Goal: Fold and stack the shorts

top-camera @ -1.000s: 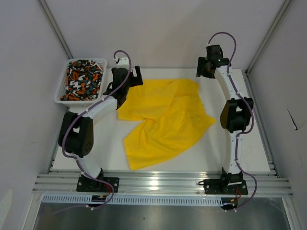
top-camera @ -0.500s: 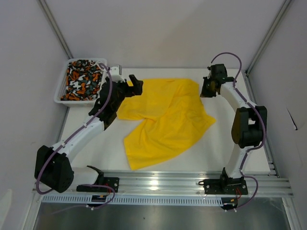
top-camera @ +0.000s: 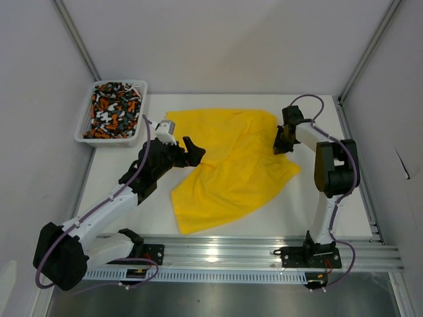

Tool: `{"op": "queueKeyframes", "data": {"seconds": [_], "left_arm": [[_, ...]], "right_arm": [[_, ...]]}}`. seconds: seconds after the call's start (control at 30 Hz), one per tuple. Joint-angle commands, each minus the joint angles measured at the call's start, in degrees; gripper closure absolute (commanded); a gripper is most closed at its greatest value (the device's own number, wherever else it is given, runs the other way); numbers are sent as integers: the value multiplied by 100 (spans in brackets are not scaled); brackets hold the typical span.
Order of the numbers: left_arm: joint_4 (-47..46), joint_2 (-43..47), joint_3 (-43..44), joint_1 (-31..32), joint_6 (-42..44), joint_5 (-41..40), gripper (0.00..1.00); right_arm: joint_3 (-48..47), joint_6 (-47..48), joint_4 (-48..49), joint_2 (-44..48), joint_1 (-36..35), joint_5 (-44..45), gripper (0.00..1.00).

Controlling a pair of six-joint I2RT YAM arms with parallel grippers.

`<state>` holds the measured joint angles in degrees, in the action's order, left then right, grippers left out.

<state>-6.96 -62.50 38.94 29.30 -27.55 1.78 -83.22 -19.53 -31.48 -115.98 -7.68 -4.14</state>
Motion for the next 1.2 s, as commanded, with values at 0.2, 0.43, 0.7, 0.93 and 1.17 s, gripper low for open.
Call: {"op": "queueKeyframes", "data": {"seconds": [0.2,0.43,0.7,0.93,1.17], "left_arm": [[915,432,298,1041,372,-810,1],[127,238,-70,1772,628,-513,1],[166,-393,175,3351,1339,-1448,1],[652,-1641,1238,4329,1419,-2524,1],[1126,-2520,2169,4435,1094,-2525,1]], "right_arm": [[1666,-261,-297,1314,-1269,1223,100],[2038,-490,-402,2613,-1764,845,98],[1642,-323,-227,2977,-737,-374,73],[2213,-990,1203,2520,451,-2035,61],[2451,-1615,2207,1861,1014,-2714,53]]}}
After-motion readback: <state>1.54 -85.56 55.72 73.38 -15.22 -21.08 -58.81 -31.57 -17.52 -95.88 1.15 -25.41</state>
